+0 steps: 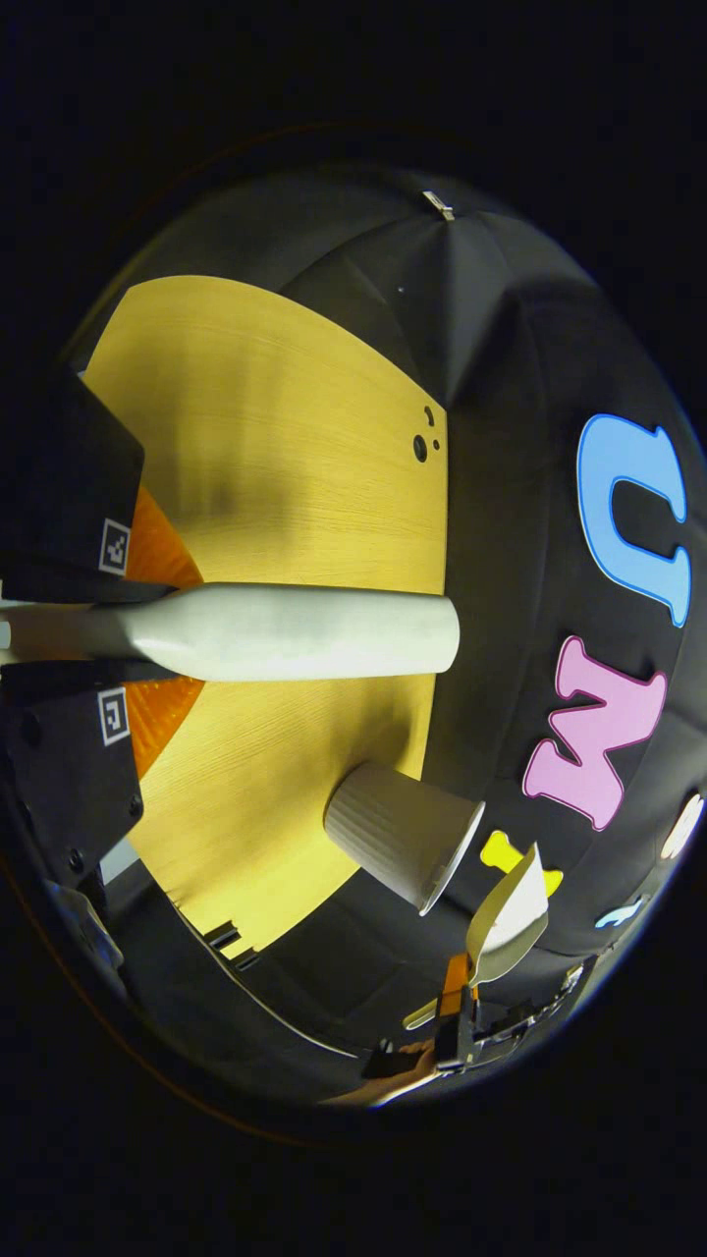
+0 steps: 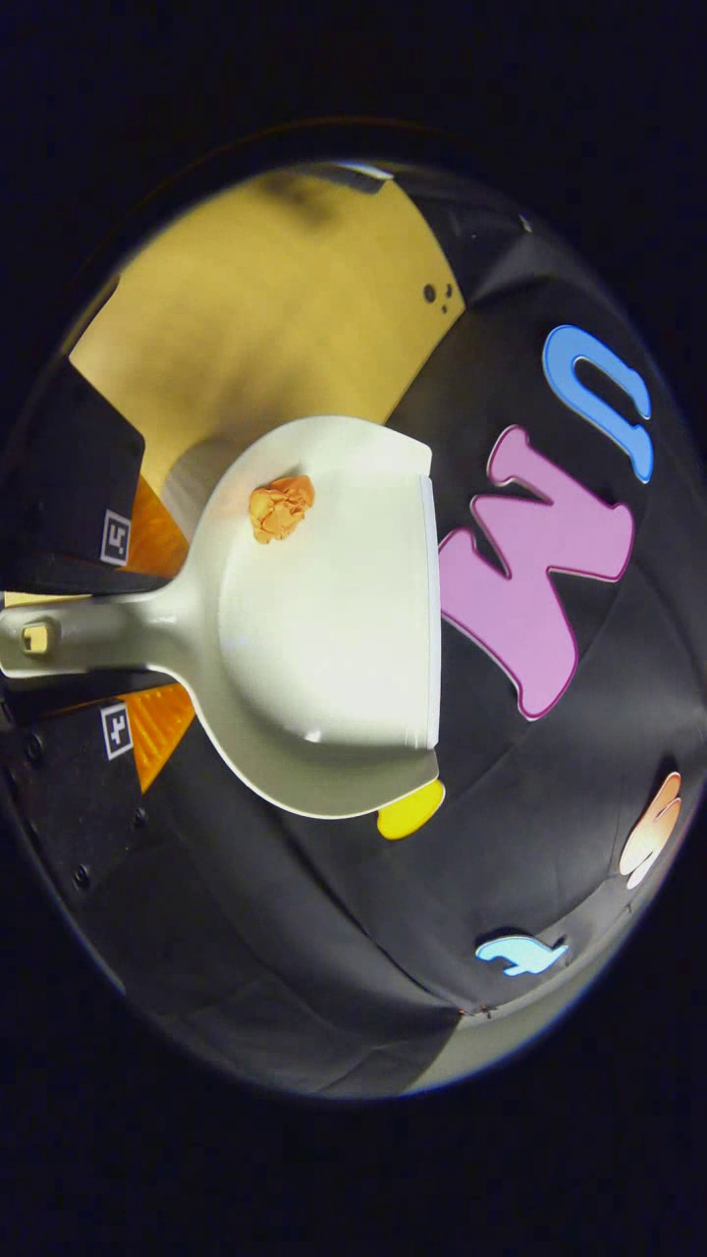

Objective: Pick up the small broom and dustpan from the desktop, sweep the trash into the dustpan with the broom, and then empty the trash into the garbage bin.

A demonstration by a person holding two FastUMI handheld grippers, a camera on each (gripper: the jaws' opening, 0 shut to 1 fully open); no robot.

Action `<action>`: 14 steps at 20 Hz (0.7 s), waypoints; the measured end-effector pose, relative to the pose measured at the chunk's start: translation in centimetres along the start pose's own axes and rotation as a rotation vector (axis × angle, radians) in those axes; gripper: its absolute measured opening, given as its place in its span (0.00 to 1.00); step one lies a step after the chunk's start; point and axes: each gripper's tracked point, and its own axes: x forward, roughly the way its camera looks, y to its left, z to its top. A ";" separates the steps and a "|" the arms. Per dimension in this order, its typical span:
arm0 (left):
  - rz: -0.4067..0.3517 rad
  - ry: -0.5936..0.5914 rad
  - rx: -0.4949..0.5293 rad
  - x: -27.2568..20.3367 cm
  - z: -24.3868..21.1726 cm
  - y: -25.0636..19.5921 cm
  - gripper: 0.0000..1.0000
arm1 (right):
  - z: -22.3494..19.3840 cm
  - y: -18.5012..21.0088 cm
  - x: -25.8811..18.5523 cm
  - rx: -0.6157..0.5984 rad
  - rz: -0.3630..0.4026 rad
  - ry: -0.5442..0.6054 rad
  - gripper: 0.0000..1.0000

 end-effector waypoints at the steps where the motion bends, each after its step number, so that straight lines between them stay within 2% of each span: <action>1: -0.003 0.005 -0.002 0.0 -0.3 0.1 0.27 | -0.5 -1.5 1.3 -0.038 -0.037 0.015 0.35; 3: -0.005 0.009 -0.004 -0.2 -0.6 0.3 0.28 | -1.4 -3.1 3.7 -0.125 -0.095 0.044 0.36; 4: -0.002 0.009 -0.004 -0.3 -0.6 0.6 0.27 | -2.1 -3.6 4.5 -0.179 -0.125 0.058 0.40; 6: -0.002 0.004 -0.015 -0.6 -0.3 0.8 0.27 | -3.4 -3.9 6.0 -0.311 -0.164 0.076 0.31; 7: -0.002 0.002 -0.019 -0.6 -0.2 0.8 0.28 | -3.9 -3.9 6.8 -0.387 -0.177 0.079 0.35; 8: -0.001 -0.001 -0.019 -0.9 0.1 0.9 0.28 | -4.1 -3.6 7.4 -0.461 -0.189 0.074 0.39; 11: 0.007 -0.004 -0.008 -0.9 0.4 0.9 0.27 | -5.2 -2.2 8.5 -0.648 -0.189 0.080 0.36; 14: 0.014 -0.003 -0.004 -1.1 0.6 0.7 0.27 | -5.6 -0.8 8.9 -0.703 -0.190 0.089 0.35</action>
